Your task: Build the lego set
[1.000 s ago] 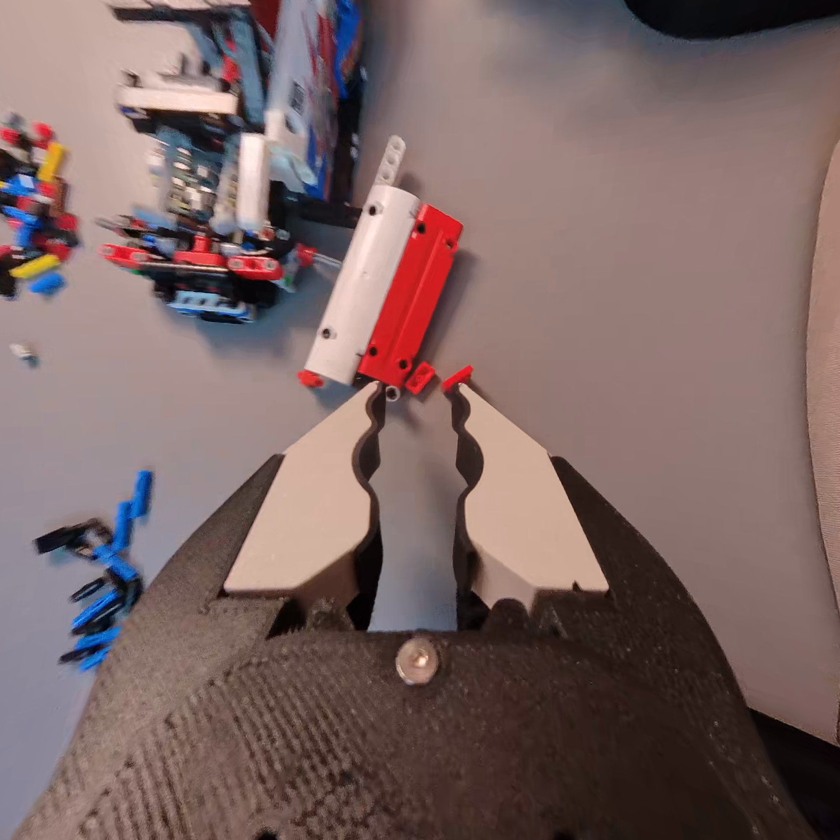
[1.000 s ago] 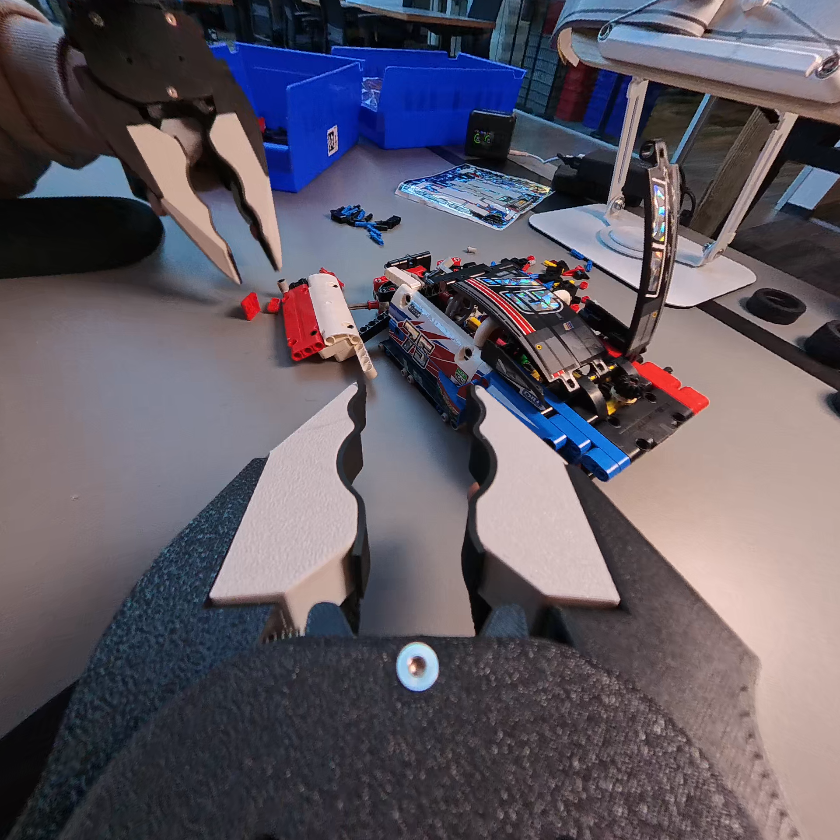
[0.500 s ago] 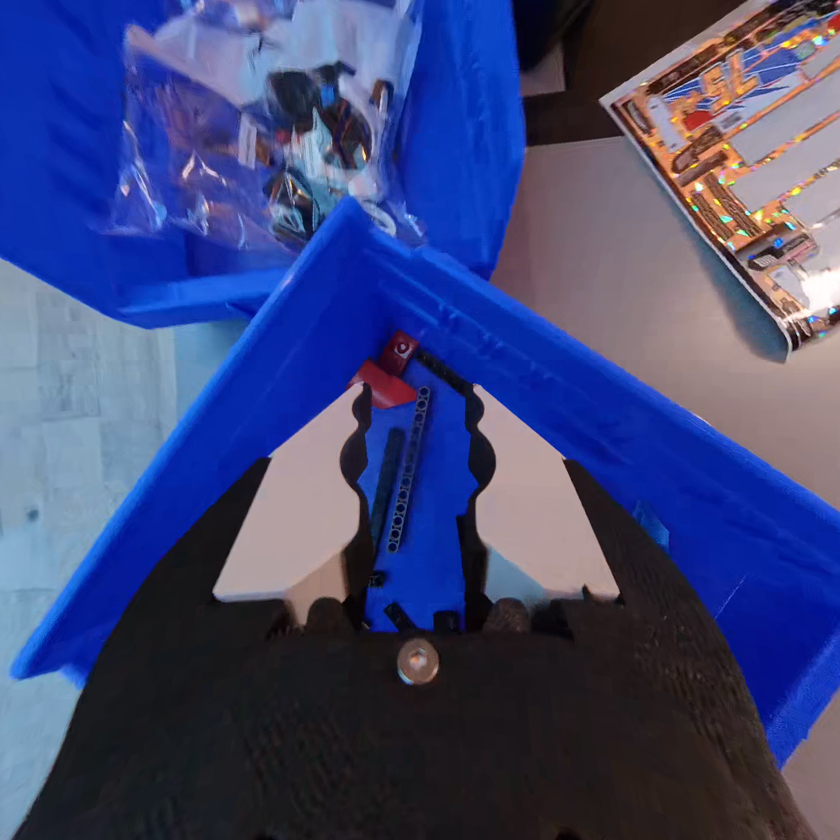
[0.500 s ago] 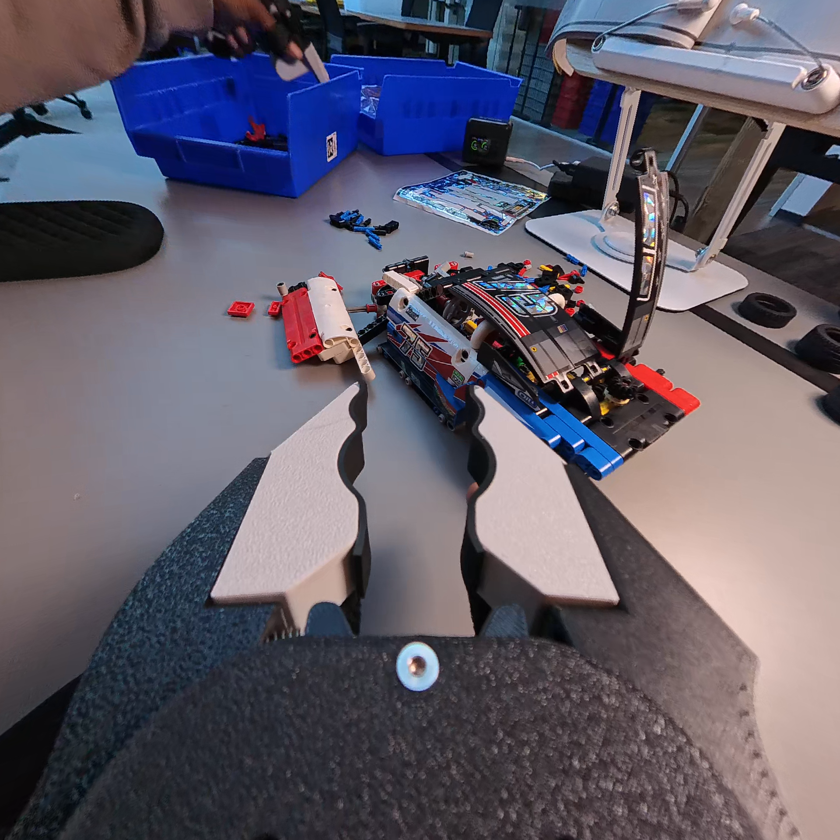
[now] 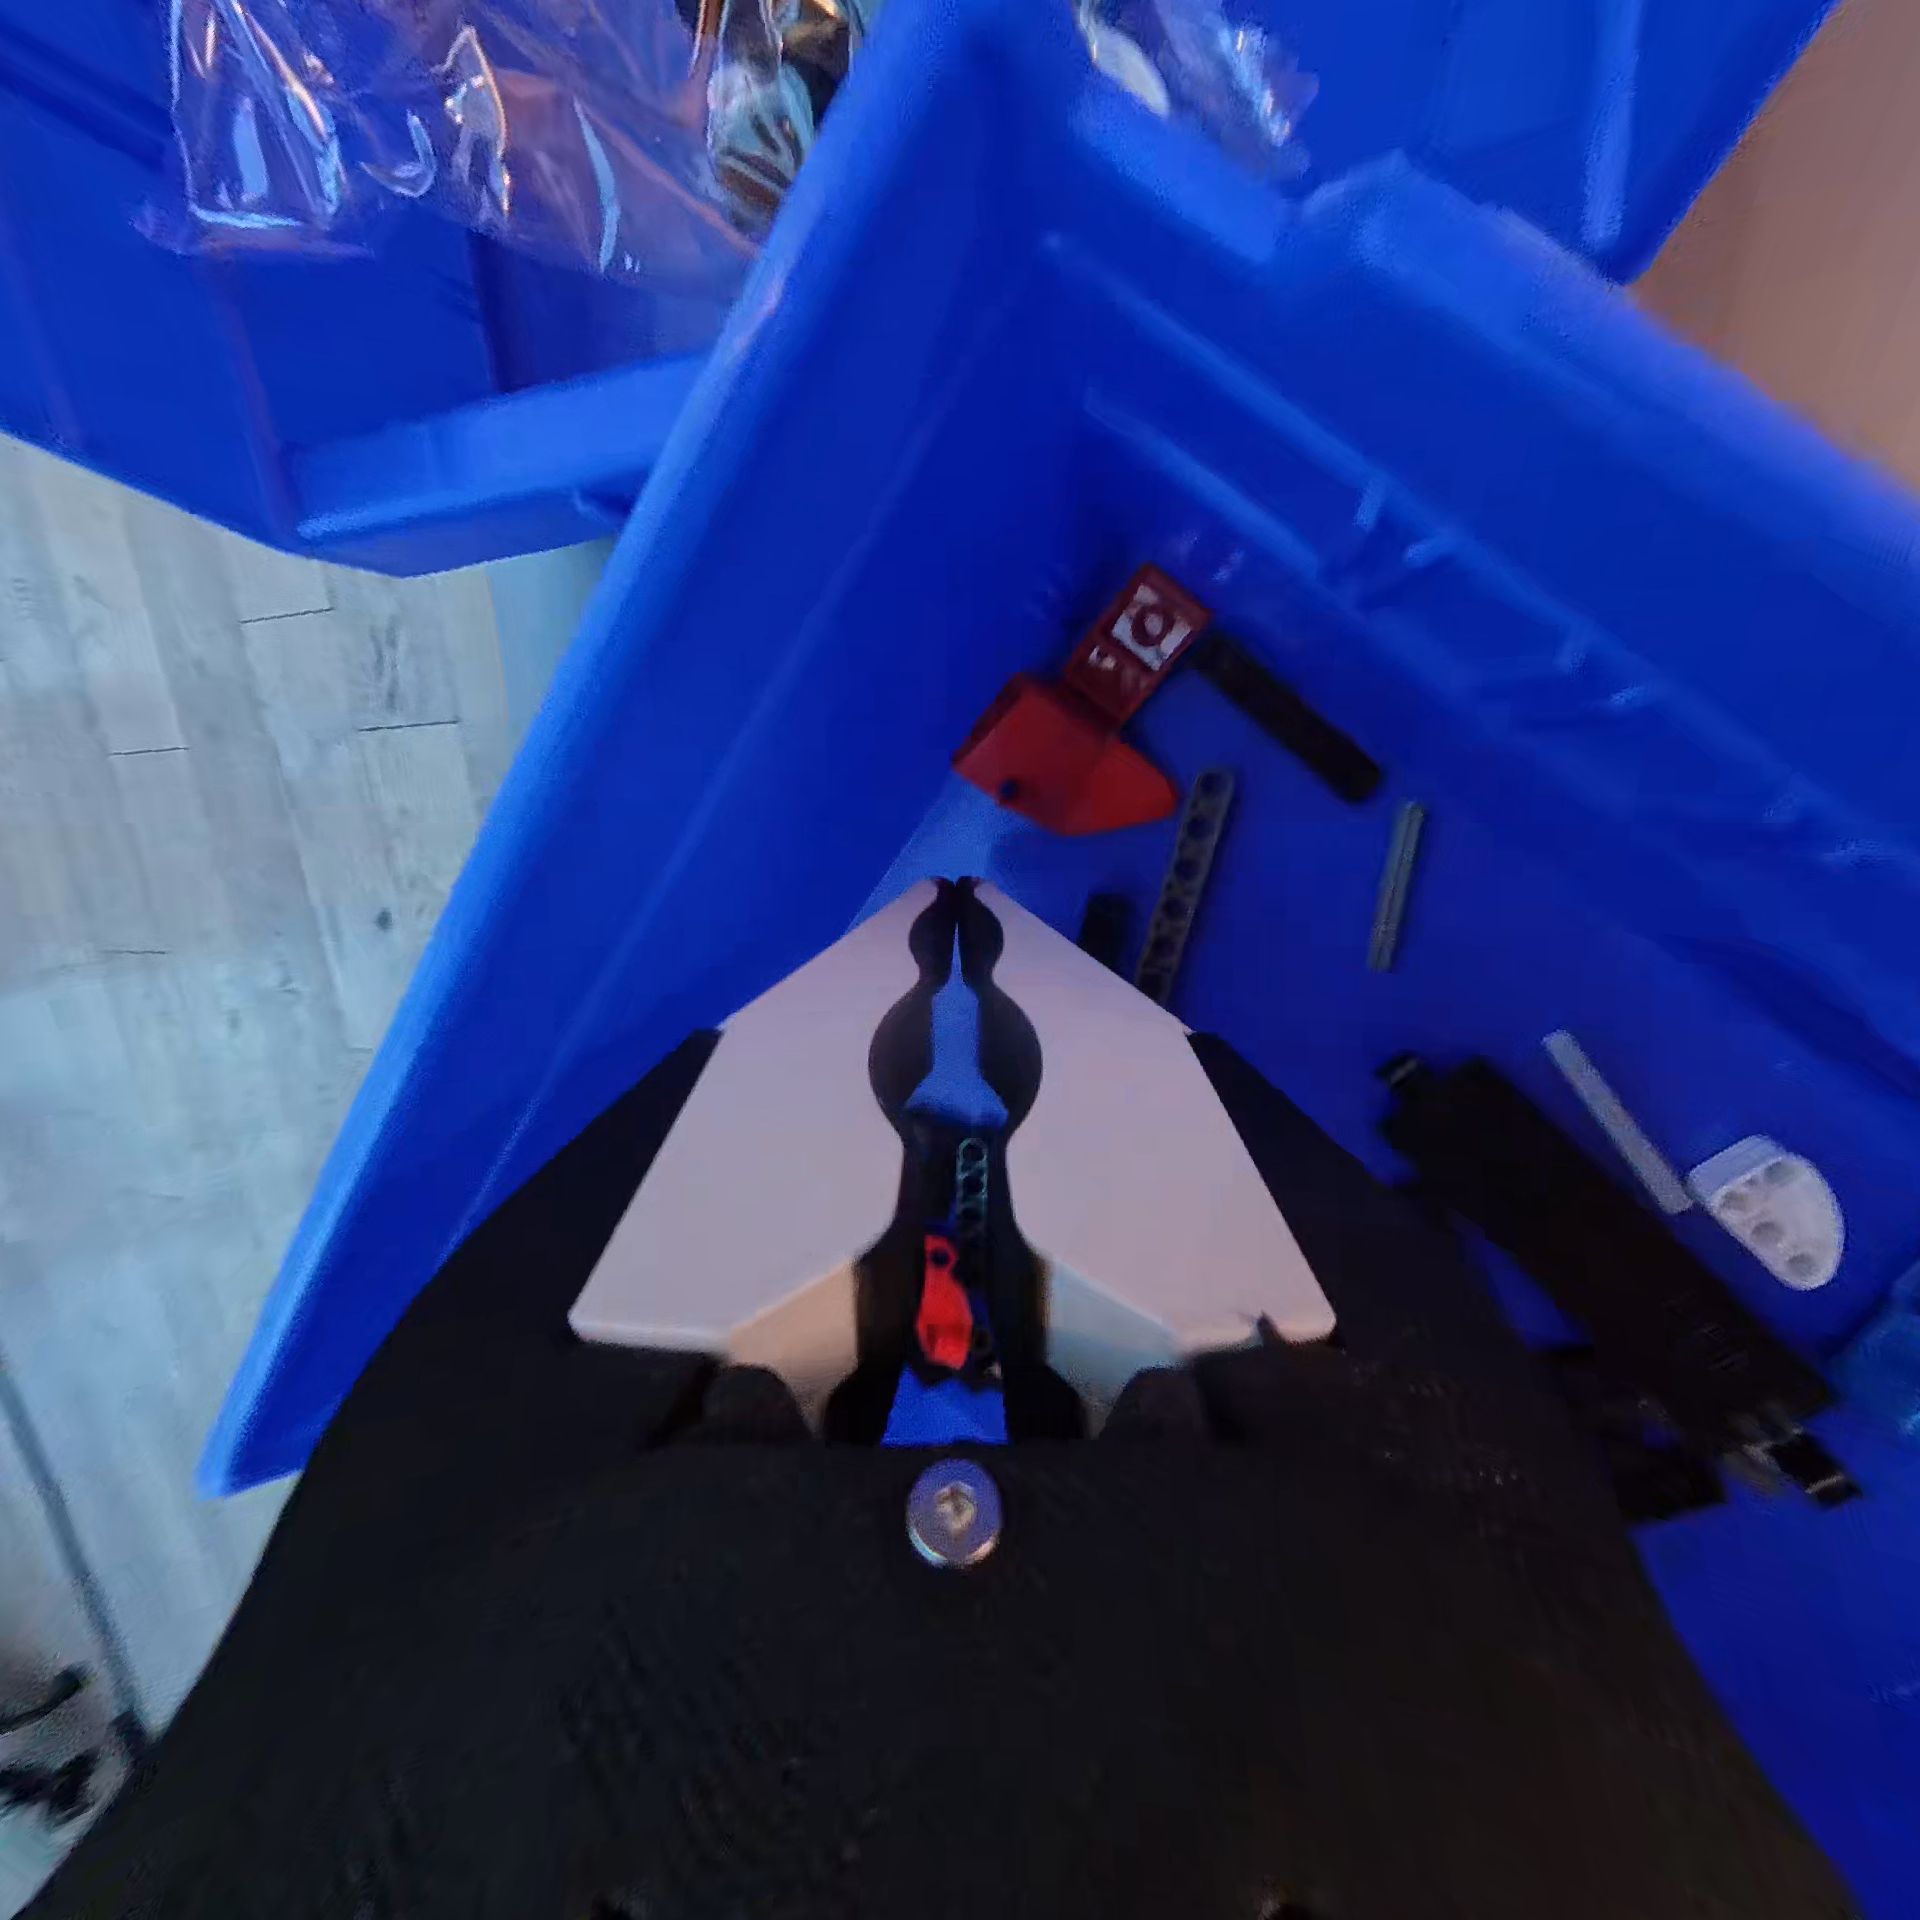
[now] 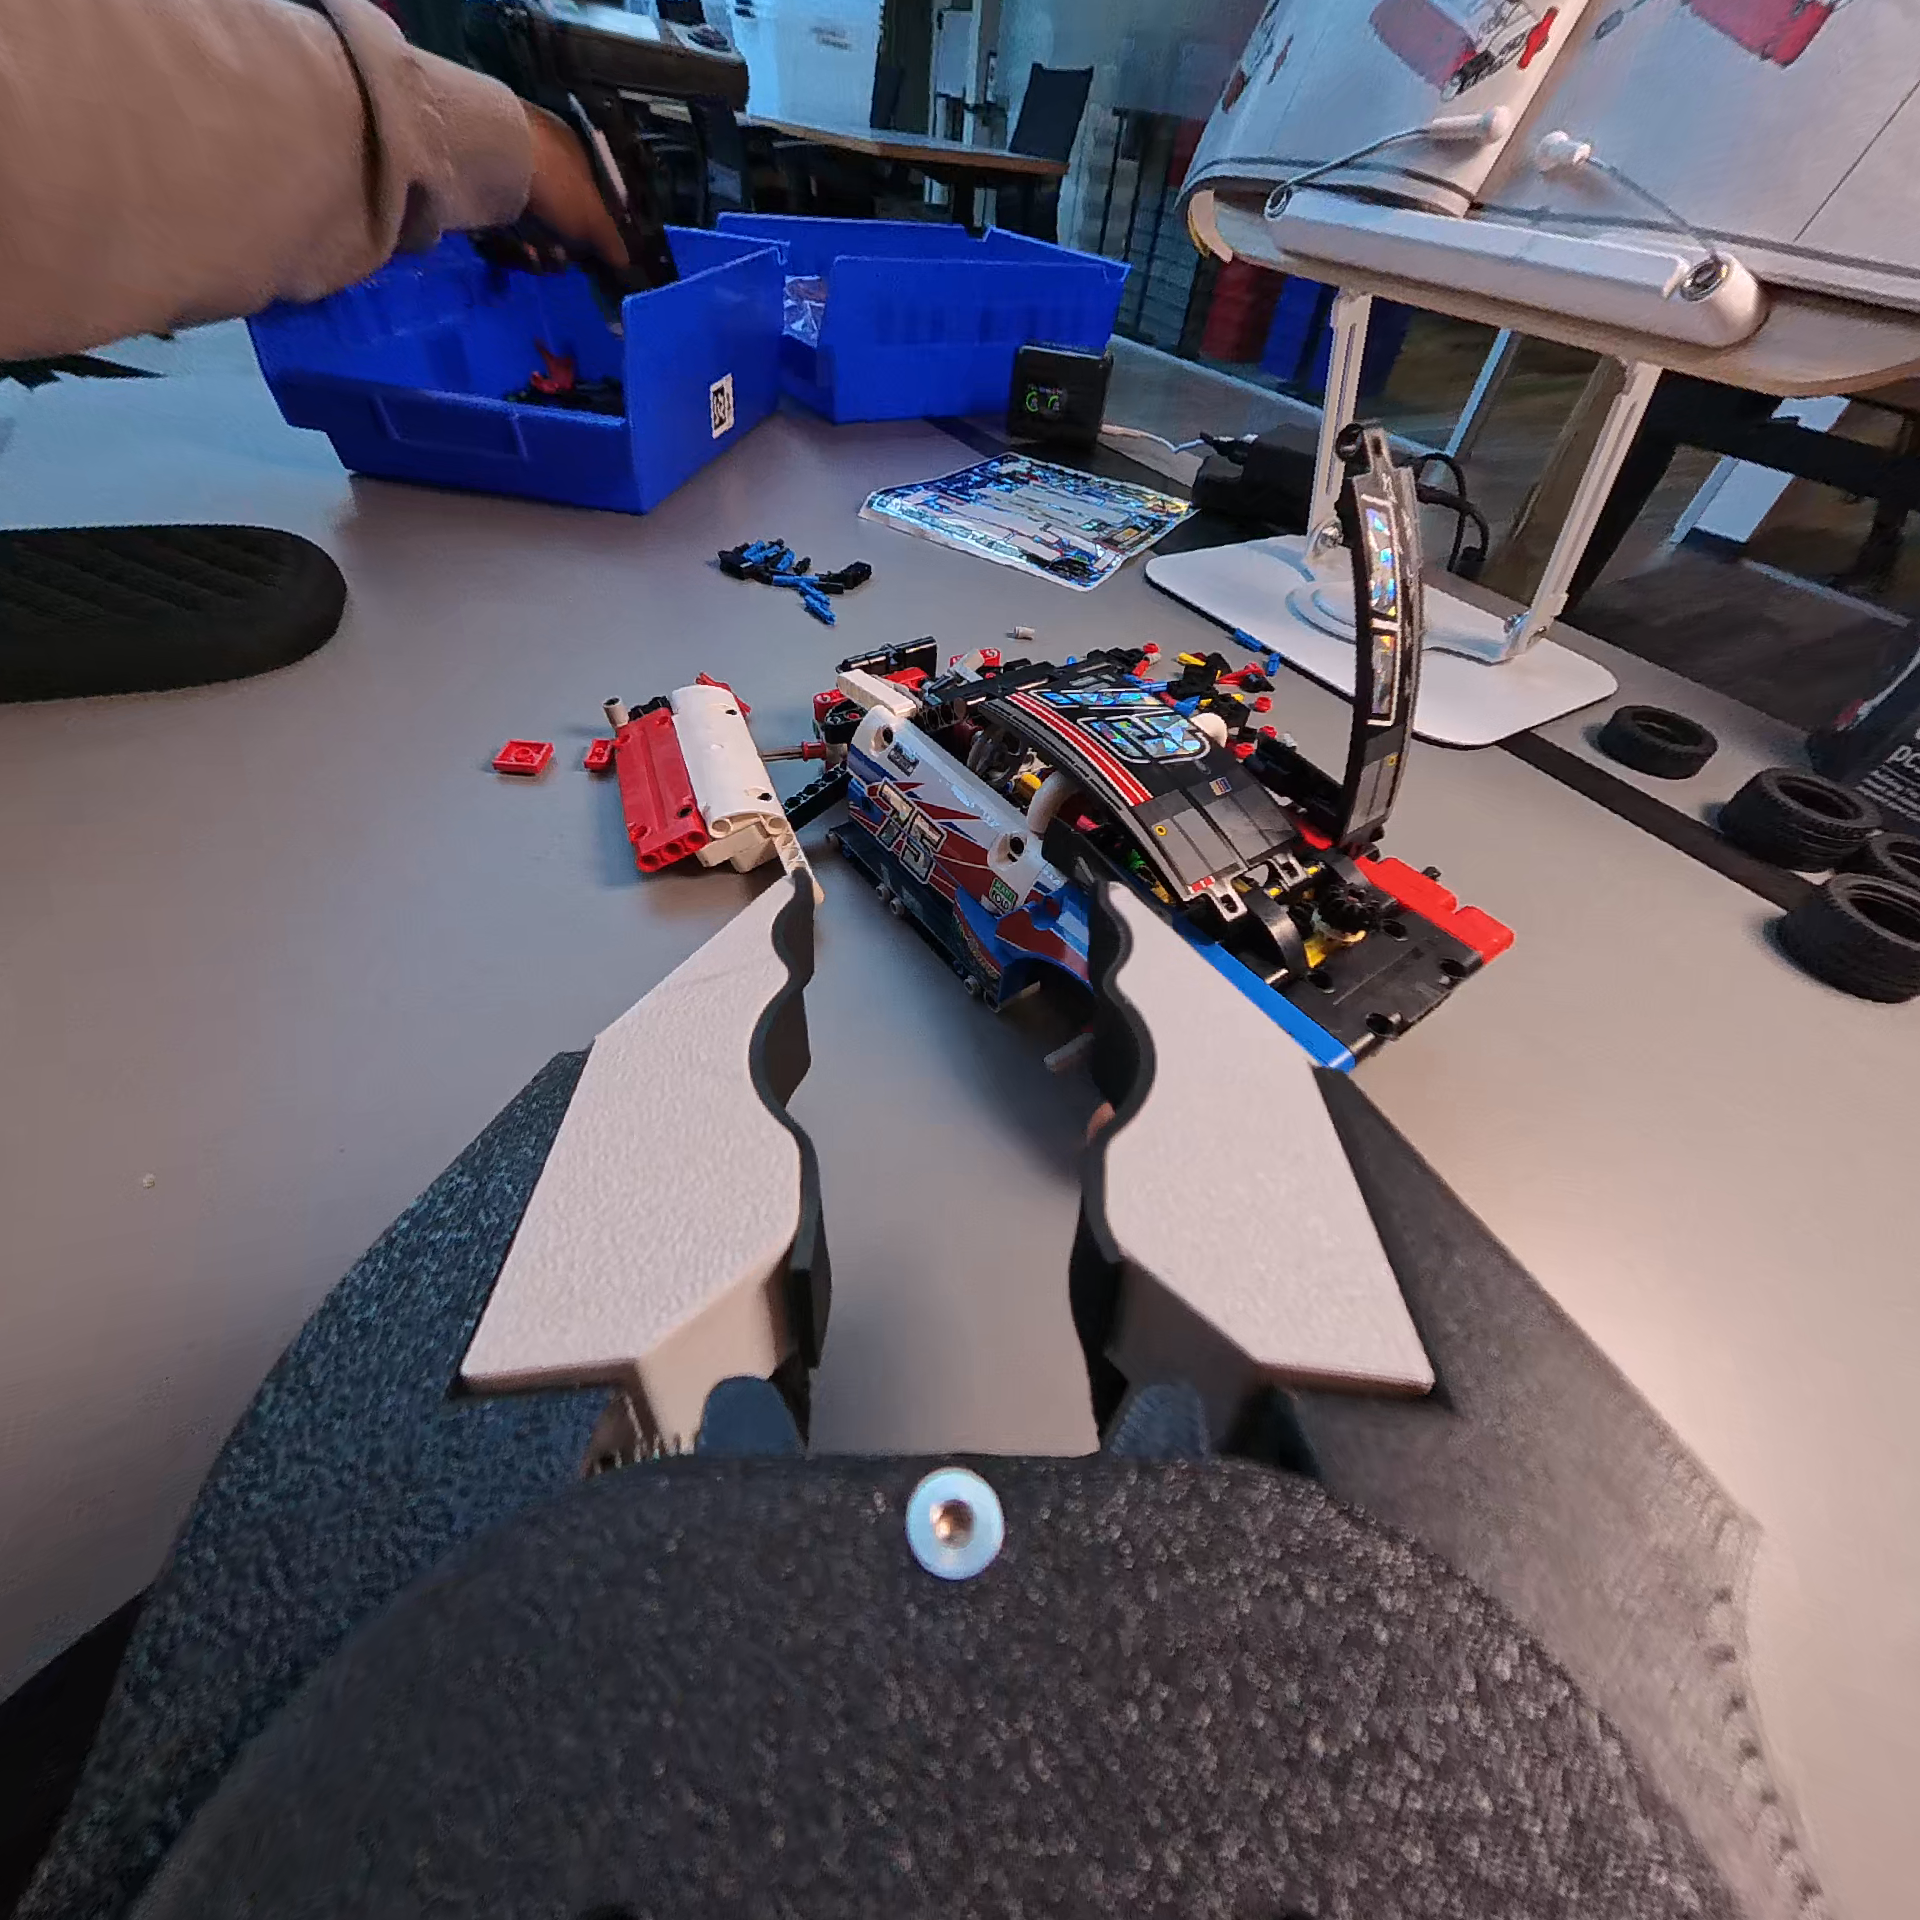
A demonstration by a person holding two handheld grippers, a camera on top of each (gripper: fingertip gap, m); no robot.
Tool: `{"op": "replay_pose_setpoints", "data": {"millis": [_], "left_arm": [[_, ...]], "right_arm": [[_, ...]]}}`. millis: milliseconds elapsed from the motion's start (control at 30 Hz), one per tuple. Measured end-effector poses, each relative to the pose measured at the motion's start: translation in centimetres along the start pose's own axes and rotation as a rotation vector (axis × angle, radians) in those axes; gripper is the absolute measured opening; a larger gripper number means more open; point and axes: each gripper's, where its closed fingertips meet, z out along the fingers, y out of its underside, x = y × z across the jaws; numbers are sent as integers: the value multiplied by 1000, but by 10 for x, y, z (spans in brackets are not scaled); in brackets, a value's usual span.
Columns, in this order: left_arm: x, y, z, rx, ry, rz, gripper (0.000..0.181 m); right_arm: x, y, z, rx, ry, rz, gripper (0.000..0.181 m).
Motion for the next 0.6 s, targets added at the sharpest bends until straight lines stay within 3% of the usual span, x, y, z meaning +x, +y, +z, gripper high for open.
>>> {"op": "replay_pose_setpoints", "data": {"millis": [67, 133, 267, 367, 433, 600], "left_arm": [[-8, 16, -6, -96, -39, 82, 0], [-2, 16, -8, -76, 7, 71, 10], [22, -8, -1, 62, 187, -168, 33], [25, -19, 12, 105, 229, -322, 51], [23, -22, 18, 121, 217, -369, 37], [7, -3, 15, -16, 62, -165, 30]], "right_arm": [[1, -1, -1, 4, 4, 0, 50], [1, -2, -1, 8, 1, -2, 50], [-1, -2, -1, 10, -4, -9, 48], [-1, -1, -1, 7, -5, -7, 48], [0, -1, -1, 5, -3, -8, 47], [0, 0, -2, 3, -2, -5, 46]]}}
